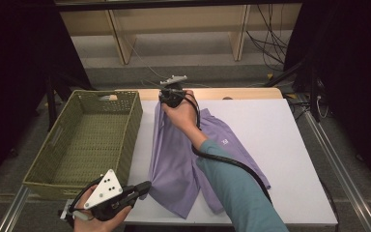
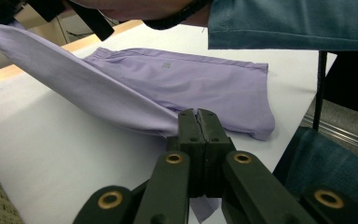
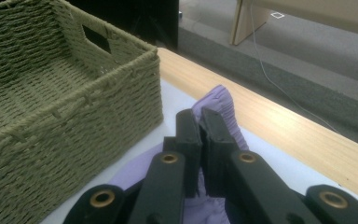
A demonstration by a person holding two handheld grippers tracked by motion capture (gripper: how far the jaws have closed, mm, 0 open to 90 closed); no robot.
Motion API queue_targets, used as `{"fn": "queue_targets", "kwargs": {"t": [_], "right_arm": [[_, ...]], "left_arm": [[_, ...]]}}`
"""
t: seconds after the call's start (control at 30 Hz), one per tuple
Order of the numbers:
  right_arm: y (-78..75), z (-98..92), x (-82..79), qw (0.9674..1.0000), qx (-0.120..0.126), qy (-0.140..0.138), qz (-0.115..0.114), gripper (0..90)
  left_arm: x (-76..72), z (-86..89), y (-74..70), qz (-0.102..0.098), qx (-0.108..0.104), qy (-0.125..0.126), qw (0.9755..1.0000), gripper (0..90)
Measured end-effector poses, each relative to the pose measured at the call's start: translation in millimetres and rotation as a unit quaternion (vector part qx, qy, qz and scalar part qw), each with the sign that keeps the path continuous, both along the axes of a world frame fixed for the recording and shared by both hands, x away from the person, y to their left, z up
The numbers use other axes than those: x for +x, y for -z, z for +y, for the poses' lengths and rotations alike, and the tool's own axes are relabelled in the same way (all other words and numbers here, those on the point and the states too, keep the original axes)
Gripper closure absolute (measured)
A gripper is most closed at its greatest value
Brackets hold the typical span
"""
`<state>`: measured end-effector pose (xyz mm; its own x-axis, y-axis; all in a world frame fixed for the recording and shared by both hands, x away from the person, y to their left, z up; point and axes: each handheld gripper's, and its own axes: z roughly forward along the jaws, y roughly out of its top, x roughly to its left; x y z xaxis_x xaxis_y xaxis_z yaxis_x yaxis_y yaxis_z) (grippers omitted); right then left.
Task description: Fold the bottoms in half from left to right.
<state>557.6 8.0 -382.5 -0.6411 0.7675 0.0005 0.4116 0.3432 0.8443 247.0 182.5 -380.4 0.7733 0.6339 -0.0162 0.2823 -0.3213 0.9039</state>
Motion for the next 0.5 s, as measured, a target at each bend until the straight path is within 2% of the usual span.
{"fn": "queue_targets", "kwargs": {"t": [0.2, 0.5], "right_arm": [[-1.3, 3.4, 0.6, 1.0, 0.001, -0.002, -0.002, 87.4], [-5.4, 7.6, 0.2, 1.0, 0.001, -0.005, -0.006, 87.4]], "left_arm": [[-0.4, 2.6, -2.4, -0.005, -0.001, -0.003, 1.0, 89.2], [-0.9, 6.7, -6.0, -0.003, -0.003, -0.004, 1.0, 89.2]]}}
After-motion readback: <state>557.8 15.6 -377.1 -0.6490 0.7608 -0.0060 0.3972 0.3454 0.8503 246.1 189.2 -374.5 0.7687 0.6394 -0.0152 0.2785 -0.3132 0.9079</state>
